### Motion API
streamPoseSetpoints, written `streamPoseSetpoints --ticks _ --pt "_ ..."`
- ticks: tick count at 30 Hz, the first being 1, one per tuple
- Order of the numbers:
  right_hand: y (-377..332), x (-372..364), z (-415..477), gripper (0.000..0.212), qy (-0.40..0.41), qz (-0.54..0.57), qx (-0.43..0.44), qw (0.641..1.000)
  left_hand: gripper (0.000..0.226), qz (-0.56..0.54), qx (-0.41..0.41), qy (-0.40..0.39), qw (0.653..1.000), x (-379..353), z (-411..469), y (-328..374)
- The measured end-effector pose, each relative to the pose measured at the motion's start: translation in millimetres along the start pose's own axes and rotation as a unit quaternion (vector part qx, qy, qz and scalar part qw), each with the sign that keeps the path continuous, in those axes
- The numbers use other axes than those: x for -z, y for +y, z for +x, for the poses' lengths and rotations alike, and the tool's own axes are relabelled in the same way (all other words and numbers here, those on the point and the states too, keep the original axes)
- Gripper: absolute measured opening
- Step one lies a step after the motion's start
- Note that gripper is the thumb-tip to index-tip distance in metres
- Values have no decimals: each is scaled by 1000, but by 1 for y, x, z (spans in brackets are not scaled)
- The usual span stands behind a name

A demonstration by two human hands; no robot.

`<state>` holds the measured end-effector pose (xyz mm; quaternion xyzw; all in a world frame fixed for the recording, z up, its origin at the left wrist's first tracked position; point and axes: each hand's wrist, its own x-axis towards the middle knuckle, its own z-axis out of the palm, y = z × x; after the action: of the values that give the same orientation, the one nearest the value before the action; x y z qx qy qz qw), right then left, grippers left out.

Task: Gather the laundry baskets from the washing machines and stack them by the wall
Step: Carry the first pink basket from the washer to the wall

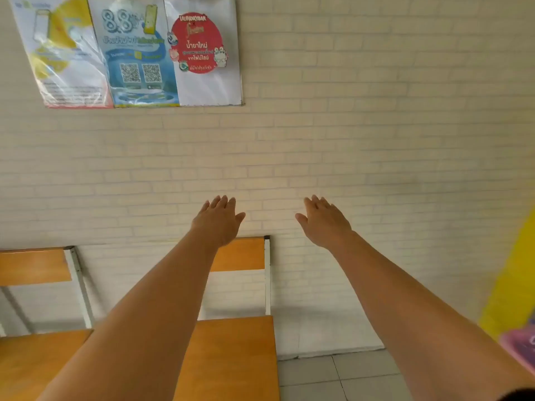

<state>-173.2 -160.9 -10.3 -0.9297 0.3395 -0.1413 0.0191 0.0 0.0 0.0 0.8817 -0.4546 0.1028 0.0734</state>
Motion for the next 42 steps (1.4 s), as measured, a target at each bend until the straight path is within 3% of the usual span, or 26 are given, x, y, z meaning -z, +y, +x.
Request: streamPoseSetpoints --ticks 13,25,35,42 --pt "91 -71 -123 61 -81 -3 -137 987 58 -53 -128 -107 985 -104 -37 95" --pt "259 -120 -272 56 -101 -2 -295 950 60 -110 -241 -184 947 -196 -78 287" --pt "377 -136 -385 48 -81 65 -443 890 58 -142 -307 -259 905 -256 -114 449" --pt "450 -165 -414 51 -90 94 -536 834 56 -142 -365 -295 872 -309 -96 541"
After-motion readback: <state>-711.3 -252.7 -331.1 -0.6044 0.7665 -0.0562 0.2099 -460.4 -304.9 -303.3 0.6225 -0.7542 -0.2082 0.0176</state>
